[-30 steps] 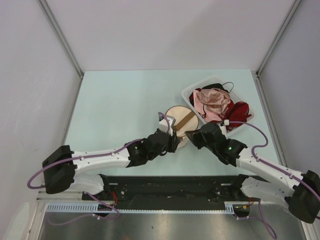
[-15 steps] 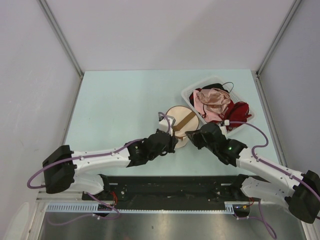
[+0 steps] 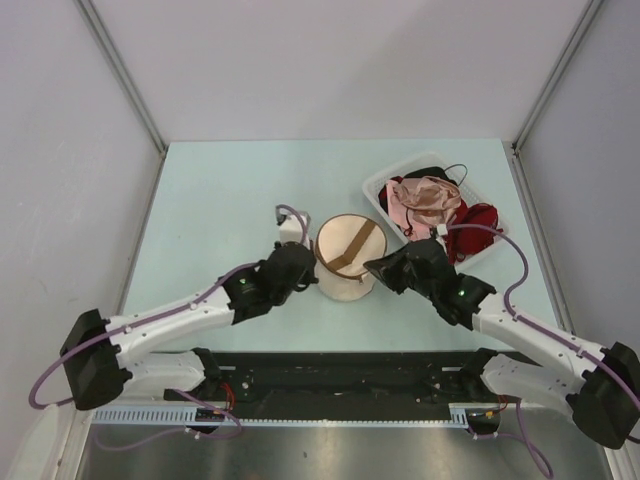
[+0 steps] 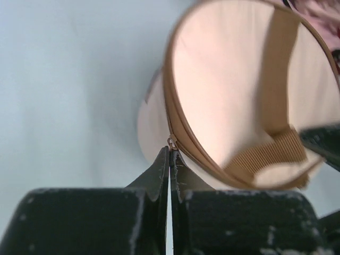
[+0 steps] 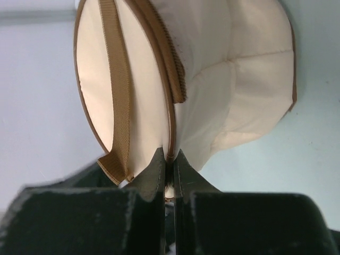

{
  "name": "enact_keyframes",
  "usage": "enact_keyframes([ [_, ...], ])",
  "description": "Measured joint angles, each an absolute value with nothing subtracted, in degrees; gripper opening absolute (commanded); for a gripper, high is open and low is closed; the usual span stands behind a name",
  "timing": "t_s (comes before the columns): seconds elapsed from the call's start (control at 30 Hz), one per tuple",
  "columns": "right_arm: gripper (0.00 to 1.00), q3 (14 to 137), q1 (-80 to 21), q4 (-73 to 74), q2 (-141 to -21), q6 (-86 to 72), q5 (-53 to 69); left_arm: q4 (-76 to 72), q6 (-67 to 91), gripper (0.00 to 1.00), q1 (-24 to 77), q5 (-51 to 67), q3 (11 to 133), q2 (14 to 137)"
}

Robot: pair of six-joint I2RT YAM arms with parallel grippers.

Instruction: Unzip the laundry bag and remove the bra

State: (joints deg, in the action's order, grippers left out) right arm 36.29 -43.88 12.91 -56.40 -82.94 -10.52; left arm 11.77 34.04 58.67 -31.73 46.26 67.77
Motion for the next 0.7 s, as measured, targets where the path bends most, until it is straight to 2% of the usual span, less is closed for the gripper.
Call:
enact_keyframes([
  [0.2,0.0,37.89,-36.45,3.86,-61.76,-67.94,7.66,13.5,31.83,0.0,46.89,-23.33,44.93,60.95],
  [0.37,0.0,46.0,-29.98,4.49,-73.23,-53.74,22.81,14.87,29.08,0.0,42.98,-18.15,44.18,57.8],
  [0.4,0.03,47.86,-29.71,5.26,-75.31,-51.16,24.36,15.29,28.62,0.0,42.76,-18.02,44.18,57.63],
  [0.43,0.25,49.78,-29.58,6.63,-77.12,-48.9,25.41,16.1,28.18,0.0,42.44,-17.89,44.21,57.52],
  [0.5,0.44,53.69,-29.63,10.31,-79.72,-45.08,26.28,17.67,27.88,0.0,42.11,-18.13,44.21,57.49],
  [0.53,0.58,55.44,-30.11,12.49,-80.14,-42.85,25.54,18.33,27.83,0.0,41.95,-18.48,44.21,57.43],
  [0.63,0.71,58.17,-32.05,18.24,-77.23,-38.17,19.94,20.29,27.83,0.0,41.17,-19.35,44.27,56.66],
  [0.7,0.74,58.54,-33.87,20.53,-73.12,-35.9,15.92,21.5,27.81,0.0,40.93,-19.31,44.62,56.49],
])
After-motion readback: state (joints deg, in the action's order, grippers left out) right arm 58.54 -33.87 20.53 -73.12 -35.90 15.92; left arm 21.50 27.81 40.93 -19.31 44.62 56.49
